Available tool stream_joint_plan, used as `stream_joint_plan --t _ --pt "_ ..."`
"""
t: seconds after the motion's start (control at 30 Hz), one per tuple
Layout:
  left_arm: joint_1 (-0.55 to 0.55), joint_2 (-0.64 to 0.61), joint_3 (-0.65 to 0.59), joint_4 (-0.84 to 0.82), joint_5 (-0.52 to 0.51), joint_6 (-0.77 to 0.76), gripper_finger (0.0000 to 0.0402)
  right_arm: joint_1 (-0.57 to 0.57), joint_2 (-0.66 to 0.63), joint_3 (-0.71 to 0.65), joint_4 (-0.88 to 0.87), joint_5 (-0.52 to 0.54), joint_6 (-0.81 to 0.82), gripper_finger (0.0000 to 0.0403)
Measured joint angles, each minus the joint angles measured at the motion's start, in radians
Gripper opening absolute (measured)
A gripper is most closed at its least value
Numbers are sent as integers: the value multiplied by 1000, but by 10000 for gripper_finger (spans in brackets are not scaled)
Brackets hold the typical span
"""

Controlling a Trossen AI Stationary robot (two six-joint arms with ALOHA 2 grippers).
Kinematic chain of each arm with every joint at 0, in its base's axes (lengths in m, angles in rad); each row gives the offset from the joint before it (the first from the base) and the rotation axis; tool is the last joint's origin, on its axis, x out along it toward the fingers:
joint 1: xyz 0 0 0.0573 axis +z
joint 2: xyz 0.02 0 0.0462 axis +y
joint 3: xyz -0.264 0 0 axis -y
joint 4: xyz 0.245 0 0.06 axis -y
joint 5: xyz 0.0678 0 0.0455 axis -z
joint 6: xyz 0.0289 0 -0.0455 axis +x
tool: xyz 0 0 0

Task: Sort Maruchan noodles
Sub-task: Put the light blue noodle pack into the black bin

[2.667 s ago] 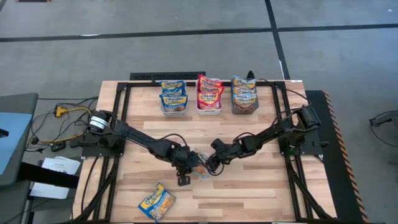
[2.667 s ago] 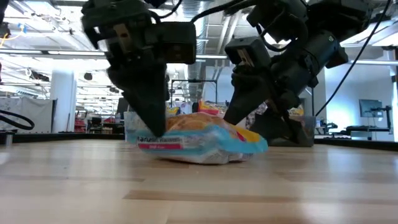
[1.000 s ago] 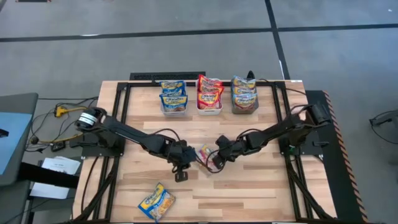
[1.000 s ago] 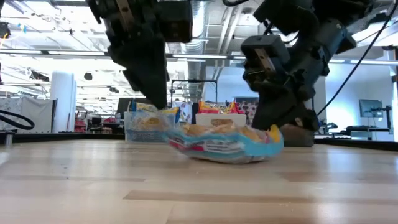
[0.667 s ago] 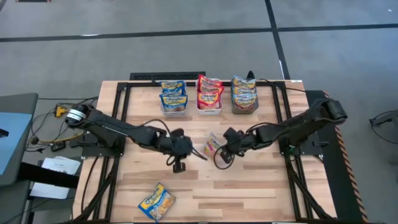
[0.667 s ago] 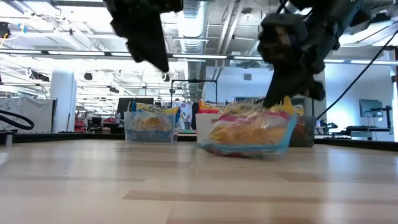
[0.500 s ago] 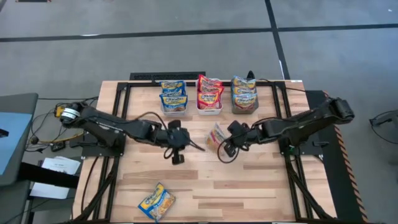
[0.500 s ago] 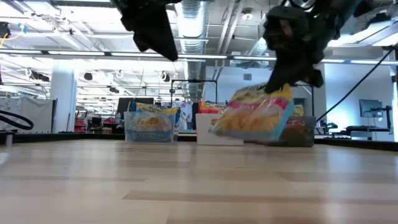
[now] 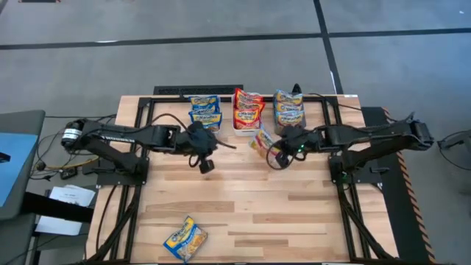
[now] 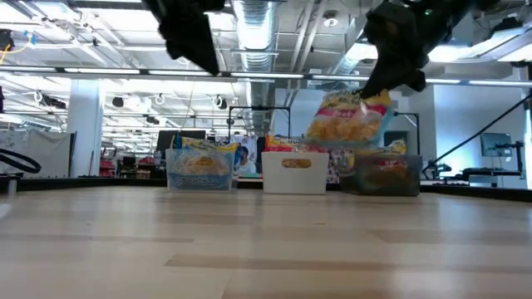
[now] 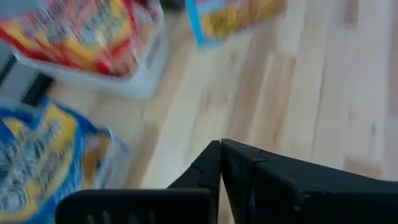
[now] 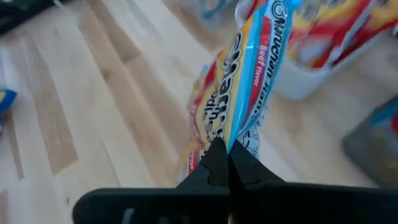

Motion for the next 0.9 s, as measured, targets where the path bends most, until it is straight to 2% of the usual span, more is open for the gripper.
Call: stream_joint_plan --t 0.4,0.63,0.9 --pt "108 -20 0 38 8 38 0 -163 -169 1 -64 4 -254 0" --pt "144 -20 0 39 19 36 0 -304 -237 0 -126 45 -481 0" --pt "174 -20 0 39 18 26 0 -445 -239 0 -180 52 -790 0"
